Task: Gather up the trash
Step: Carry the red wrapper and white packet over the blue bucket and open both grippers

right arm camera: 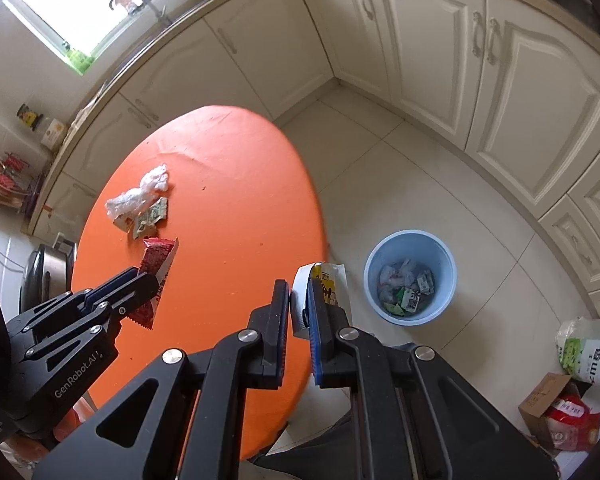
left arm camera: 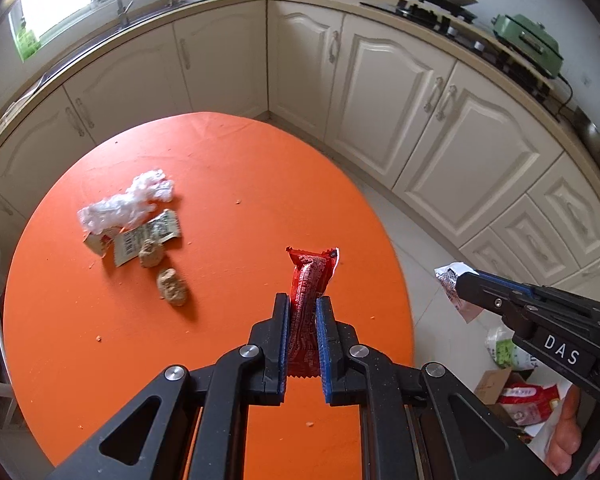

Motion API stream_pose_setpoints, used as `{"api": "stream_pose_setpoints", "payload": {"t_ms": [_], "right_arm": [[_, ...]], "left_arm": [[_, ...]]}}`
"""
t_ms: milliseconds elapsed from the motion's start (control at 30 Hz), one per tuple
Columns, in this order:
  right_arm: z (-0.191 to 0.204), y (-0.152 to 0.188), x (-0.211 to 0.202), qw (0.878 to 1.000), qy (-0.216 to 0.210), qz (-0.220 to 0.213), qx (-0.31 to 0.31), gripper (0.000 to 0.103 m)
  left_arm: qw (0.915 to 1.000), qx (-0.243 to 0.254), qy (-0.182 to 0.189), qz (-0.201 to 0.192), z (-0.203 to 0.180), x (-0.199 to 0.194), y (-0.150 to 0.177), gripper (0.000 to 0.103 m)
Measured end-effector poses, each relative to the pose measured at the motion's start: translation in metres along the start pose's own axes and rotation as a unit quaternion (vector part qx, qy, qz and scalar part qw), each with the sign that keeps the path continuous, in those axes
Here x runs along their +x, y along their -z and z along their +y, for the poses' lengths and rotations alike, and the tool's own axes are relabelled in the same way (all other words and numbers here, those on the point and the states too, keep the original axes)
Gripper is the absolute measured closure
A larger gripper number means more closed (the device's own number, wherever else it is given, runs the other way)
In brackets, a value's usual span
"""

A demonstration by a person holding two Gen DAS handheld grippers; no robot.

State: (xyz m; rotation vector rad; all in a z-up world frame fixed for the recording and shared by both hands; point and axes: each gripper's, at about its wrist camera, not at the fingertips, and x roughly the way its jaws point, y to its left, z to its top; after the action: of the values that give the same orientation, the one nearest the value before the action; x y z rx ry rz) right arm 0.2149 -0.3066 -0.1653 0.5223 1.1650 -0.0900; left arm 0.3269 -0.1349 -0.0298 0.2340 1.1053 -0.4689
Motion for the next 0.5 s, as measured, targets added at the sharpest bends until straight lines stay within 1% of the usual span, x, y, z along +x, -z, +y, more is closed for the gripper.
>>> {"api": "stream_pose_setpoints", "payload": {"t_ms": [133, 300, 500], "right_arm": [[-0.038, 0.000, -0.010, 0.999, 0.007, -0.009, 0.030, 0.094], [-0.088, 0.004, -0.020, 0.997, 0.012, -0.019, 0.070, 0.094], [-0.138, 0.009, -0.015, 0.994, 0.017, -0.014, 0.109, 0.094]], "left_arm": [[0.9995, 0.029, 0.009, 0.004, -0.036, 0.015, -0.011, 0.094], [0.9978, 0.061, 0.014, 0.019, -0.077, 0.041, -0.023, 0.094], [0.9946, 0.098, 0.008, 0.034, -0.123, 0.079, -0.040, 0.093]]}}
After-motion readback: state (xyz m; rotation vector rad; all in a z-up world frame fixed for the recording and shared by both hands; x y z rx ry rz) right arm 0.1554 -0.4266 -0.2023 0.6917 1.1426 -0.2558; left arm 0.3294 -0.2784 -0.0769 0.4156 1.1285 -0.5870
